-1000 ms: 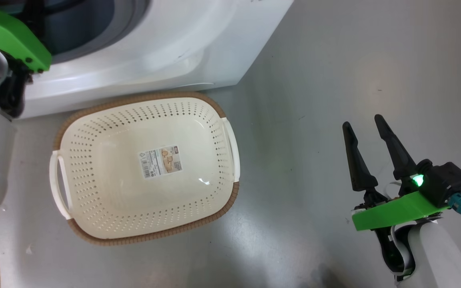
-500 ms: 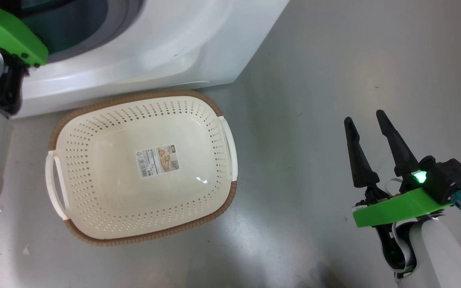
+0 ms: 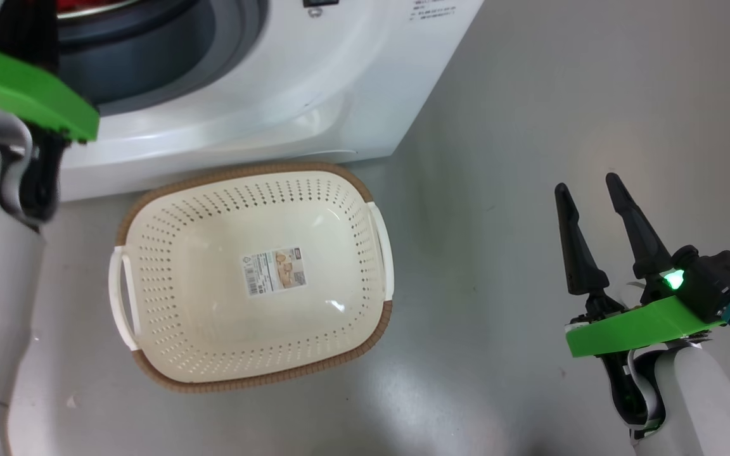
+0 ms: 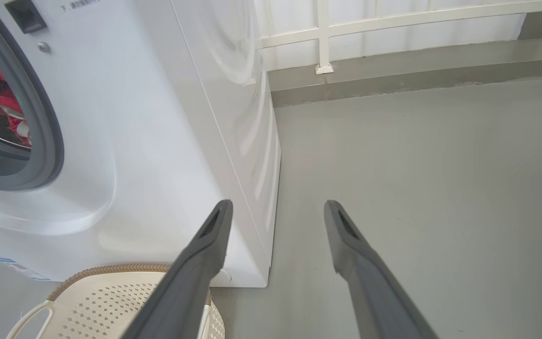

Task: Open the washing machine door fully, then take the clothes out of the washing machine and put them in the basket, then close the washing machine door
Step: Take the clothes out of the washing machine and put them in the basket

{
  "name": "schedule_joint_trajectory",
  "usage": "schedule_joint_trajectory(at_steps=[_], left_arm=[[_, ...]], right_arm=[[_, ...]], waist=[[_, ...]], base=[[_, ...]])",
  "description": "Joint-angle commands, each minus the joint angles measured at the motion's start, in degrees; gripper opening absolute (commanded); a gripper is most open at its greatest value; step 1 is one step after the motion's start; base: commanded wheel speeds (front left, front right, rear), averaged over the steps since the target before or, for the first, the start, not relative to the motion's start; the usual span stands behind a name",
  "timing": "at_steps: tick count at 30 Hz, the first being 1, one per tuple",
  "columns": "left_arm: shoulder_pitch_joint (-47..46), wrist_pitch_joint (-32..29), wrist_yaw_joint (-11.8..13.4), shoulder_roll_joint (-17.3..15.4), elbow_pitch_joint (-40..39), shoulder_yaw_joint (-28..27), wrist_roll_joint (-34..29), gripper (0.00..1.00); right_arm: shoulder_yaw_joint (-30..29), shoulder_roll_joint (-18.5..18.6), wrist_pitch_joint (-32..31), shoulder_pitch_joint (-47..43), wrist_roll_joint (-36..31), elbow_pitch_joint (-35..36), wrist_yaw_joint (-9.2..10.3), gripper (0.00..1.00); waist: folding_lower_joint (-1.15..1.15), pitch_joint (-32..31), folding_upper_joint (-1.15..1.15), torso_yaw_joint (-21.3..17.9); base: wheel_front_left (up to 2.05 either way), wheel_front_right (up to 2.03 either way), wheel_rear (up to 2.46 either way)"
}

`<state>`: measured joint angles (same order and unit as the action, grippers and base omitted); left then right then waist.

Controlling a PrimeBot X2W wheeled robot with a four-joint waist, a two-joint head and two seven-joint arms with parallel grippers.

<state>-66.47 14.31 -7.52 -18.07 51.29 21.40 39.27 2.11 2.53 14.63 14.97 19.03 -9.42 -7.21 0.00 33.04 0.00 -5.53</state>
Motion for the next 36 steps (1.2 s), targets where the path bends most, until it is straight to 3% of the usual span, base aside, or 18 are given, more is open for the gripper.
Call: schedule_joint_trajectory(at_steps=[1,14,21,36], left_arm=[[2.5,0.7,0.4,-2.0,-3.4,-3.8,-2.2,0.00],[21.6,0.7,0.1,5.2,-22.4,-18.7,-19.2,0.00],[29.8,0.7,0.1,8.2,-32.1,-22.1,-21.6,0.00],[40.6,0.7,0.0,10.6,-51.5,-24.8,-23.2,0.00]], right_arm=[[0.7,0.3,0.4,-0.5,-0.7,1.0,-0.28,1.00],[-0.8,0.3,0.4,-2.0,-1.9,0.5,-0.28,1.00],[-1.4,0.3,0.4,-2.6,-2.2,0.1,-0.28,1.00],[-2.2,0.3,0.4,-3.3,-2.6,0.1,-0.28,1.00]], waist=[[0.00,-1.6,0.00,0.9],[0.00,-5.6,0.00,3.6],[0.00,-6.9,0.00,4.6],[0.00,-7.8,0.00,5.8]], base=[[0.00,0.00,0.00],[0.00,0.00,0.00],[0.00,0.00,0.00],[0.00,0.00,0.00]])
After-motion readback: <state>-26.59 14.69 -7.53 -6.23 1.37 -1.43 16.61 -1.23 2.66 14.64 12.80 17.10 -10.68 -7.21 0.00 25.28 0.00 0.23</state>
